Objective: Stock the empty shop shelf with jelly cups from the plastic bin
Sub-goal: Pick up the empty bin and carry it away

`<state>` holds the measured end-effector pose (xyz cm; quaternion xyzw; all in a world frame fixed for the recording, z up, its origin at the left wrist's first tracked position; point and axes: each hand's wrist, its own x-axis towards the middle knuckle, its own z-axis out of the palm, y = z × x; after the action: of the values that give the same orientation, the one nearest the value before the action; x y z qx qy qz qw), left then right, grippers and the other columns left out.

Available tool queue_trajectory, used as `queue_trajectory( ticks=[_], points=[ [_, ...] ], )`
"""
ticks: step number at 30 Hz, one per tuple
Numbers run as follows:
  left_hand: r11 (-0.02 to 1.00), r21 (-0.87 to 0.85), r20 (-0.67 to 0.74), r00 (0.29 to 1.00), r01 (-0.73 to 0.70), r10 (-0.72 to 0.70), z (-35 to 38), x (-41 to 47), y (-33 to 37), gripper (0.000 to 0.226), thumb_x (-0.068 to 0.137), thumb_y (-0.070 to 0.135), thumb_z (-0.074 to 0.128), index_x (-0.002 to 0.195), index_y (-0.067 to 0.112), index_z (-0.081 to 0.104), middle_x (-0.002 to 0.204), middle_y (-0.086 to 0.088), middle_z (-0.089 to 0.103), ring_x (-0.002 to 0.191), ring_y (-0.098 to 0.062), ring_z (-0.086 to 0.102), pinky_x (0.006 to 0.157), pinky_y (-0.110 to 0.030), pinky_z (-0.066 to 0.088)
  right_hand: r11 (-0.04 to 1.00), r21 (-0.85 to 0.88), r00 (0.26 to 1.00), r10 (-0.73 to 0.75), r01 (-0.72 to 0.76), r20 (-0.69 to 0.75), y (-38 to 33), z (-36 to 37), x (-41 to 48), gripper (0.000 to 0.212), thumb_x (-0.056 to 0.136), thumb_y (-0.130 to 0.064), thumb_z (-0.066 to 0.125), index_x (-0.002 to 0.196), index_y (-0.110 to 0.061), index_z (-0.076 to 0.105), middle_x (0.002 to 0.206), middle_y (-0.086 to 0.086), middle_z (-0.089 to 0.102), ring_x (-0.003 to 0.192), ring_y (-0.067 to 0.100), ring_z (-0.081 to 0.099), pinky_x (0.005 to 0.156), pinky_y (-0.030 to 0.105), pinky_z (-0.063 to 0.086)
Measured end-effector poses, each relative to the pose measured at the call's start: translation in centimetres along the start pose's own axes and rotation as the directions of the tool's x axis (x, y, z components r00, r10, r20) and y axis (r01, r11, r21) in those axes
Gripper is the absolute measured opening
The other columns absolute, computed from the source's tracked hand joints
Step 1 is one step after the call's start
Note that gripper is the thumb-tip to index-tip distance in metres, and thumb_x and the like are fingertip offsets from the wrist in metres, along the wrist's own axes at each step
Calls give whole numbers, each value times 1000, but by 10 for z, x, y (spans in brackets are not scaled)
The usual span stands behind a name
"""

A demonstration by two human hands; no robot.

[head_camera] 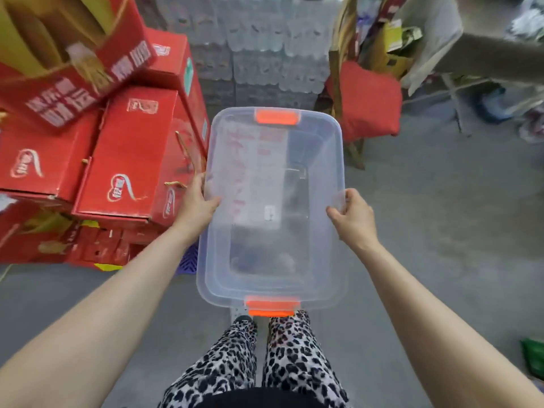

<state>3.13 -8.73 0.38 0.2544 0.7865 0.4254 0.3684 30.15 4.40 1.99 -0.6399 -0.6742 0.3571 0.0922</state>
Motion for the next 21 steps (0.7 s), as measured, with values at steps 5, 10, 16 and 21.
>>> queue_trajectory(
  ticks=[5, 10, 16, 21],
  points=[
    [976, 205, -134, 990, 70, -43, 14, 86, 13, 43, 86, -1, 56, 127, 9, 51, 105, -3, 59, 90, -18, 53, 68, -22, 33, 998, -36, 993, -38, 42, 111, -23, 27, 98, 16, 80, -23, 58, 93, -22, 49, 78, 0, 60, 72, 31, 61, 66, 48, 56],
    [928, 357, -183, 982, 108, -44, 27, 155, 9, 42, 84, 0, 51, 124, 14, 51, 103, -11, 57, 94, -29, 56, 81, -37, 43, 998, -38, 982, -34, 42, 186, -32, 60, 165, 19, 81, -23, 58, 94, -18, 45, 77, 4, 60, 75, 32, 62, 67, 51, 56],
    [842, 520, -214, 976, 143, -34, 33, 203, -2, 38, 88, 0, 46, 125, 7, 51, 111, -24, 52, 107, -38, 48, 90, -40, 36, 999, 6, 960, -34, 33, 279, -28, 86, 190, 27, 84, -23, 61, 105, -17, 45, 76, 4, 61, 74, 31, 63, 70, 51, 56],
    [816, 544, -221, 971, 197, -87, 36, 211, -12, 46, 90, 2, 45, 135, 10, 44, 119, -26, 48, 110, -43, 49, 96, -46, 39, 999, -5, 941, -40, 44, 336, -27, 95, 202, 30, 87, -23, 62, 109, -17, 44, 74, 0, 60, 75, 27, 64, 73, 49, 56]
  ],
)
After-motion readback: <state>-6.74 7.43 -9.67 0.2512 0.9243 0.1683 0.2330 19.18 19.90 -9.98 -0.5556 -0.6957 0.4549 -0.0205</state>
